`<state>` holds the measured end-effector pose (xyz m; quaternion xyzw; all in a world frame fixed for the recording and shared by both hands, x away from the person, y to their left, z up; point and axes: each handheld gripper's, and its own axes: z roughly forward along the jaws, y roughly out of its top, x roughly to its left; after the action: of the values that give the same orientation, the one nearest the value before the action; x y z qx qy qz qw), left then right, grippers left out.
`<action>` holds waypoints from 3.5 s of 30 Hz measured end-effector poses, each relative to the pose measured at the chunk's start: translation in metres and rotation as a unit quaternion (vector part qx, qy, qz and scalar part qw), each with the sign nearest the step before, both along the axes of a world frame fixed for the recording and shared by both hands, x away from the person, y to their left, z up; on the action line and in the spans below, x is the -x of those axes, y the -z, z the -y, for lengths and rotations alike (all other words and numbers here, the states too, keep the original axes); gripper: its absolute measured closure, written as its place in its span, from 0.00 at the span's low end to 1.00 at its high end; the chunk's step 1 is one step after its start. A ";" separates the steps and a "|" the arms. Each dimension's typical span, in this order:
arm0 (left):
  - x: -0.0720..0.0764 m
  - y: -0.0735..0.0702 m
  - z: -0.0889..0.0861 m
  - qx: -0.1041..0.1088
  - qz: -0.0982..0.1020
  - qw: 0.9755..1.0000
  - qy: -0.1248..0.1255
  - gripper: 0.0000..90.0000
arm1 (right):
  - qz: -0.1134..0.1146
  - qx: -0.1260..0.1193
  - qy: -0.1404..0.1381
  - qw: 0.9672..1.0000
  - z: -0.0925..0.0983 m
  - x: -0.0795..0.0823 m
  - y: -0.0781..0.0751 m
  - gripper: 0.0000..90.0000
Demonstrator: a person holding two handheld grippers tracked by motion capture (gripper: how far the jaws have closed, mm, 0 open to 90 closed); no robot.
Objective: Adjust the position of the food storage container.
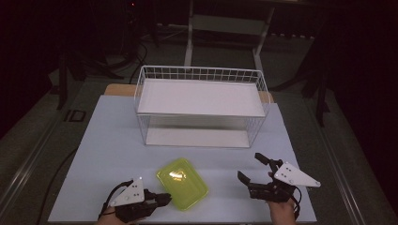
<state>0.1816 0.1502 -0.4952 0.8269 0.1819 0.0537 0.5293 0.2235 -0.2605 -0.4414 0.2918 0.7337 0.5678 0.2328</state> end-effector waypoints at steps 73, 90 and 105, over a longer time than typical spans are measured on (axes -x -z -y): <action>-0.060 0.037 0.024 -0.025 0.030 0.996 -0.080 1.00 | -0.017 -0.004 0.000 1.000 0.004 -0.005 0.003 0.16; -0.061 0.037 0.040 -0.016 0.023 0.998 -0.058 1.00 | -0.014 0.001 -0.003 1.000 0.003 -0.003 0.002 0.16; -0.075 0.018 0.040 0.045 -0.049 0.992 -0.106 0.02 | -0.010 0.005 -0.012 1.000 -0.002 -0.004 0.006 0.15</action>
<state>0.2569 0.1106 -0.5137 0.7802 0.2964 0.0603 0.5476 0.2273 -0.2587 -0.4476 0.2878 0.7422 0.5639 0.2200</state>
